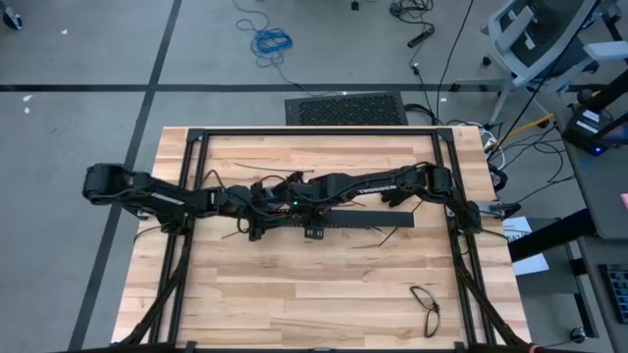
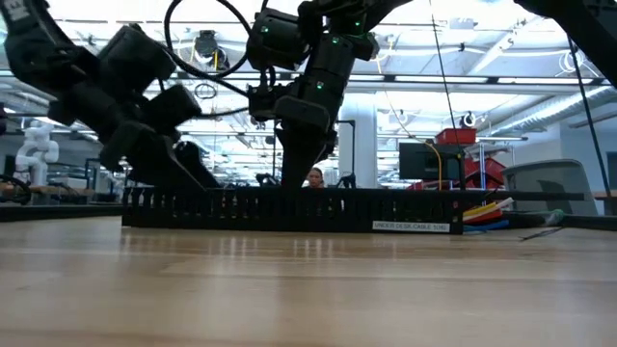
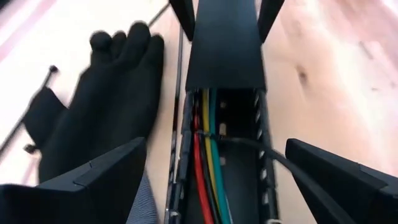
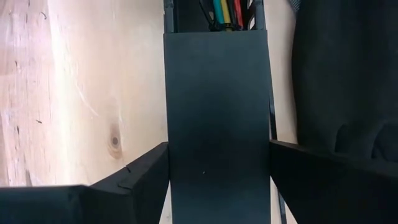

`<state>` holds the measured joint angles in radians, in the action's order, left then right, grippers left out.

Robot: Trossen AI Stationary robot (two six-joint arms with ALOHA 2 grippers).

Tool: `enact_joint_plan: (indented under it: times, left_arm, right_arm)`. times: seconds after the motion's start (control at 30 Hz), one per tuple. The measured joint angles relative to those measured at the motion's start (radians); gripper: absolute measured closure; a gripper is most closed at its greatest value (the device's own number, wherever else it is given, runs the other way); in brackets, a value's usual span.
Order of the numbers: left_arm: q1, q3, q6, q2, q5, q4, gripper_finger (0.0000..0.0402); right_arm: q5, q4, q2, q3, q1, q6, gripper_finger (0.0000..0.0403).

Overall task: Ziptie cables
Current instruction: Close the cable duct

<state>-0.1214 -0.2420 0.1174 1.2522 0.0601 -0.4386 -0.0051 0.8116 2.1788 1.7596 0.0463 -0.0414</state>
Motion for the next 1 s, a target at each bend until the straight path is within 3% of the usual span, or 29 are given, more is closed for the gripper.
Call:
enact_joint_plan:
  times: [0.3,0.67,1.0]
  left_arm:
    - [-0.003,-0.071,-0.005,0.142,-0.002,-0.12,0.0022]
    - [-0.003,-0.074,-0.007,0.142,0.064,-0.025,0.0024]
    - [-0.003,-0.074,-0.007,0.142,0.06,-0.03,0.0075]
  right_arm:
    - [0.0,0.003,0.0,0.0,0.0,0.0,0.0154]
    - [0.0,0.001,0.0,0.0,0.0,0.0,0.0154]
    - [0.0,0.001,0.0,0.0,0.0,0.0,0.0154]
